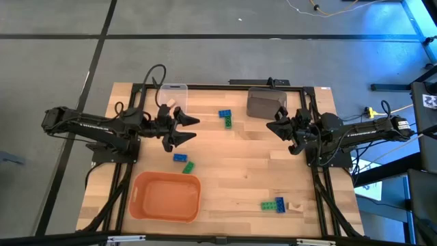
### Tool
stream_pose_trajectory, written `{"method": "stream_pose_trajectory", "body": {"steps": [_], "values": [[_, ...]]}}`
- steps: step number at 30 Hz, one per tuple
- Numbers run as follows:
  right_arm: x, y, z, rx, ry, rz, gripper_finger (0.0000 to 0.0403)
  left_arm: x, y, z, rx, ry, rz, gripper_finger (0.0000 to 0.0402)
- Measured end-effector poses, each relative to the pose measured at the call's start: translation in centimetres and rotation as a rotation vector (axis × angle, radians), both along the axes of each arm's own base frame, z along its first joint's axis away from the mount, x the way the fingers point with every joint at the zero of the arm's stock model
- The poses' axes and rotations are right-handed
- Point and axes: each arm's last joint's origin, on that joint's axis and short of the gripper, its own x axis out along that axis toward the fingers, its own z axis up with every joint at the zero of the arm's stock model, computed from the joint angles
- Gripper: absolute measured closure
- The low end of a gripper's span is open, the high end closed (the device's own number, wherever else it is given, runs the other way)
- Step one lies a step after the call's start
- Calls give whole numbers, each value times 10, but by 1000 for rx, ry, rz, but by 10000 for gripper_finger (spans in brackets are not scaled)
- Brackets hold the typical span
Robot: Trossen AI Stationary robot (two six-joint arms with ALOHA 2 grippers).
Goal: Sort & place blocks by color
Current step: Adjust the orange bin
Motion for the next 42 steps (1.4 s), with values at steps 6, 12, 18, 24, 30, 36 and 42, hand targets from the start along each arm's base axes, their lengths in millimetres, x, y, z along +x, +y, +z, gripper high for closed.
{"method": "stream_pose_trajectory", "body": {"steps": [6, 12, 18, 24, 30, 36, 42], "values": [[0, 0, 0, 0, 0, 0, 382, 0, 0, -1, 33, 7, 6, 72], [0, 0, 0, -1, 0, -1, 382, 1, 0, -3, 51, 26, 10, 72], [0, 0, 0, -2, 0, -2, 382, 2, 0, -7, 49, 76, -5, 77], [0, 0, 0, -4, 0, -3, 382, 3, -3, -16, 53, 168, -27, 90], [0, 0, 0, -4, 0, -3, 382, 3, -6, -24, 59, 242, -63, 114], [0, 0, 0, -4, 0, -3, 382, 3, -7, -28, 64, 288, -103, 189], [0, 0, 0, -4, 0, -3, 382, 1, -8, -45, 8, 469, -166, 330]]}}
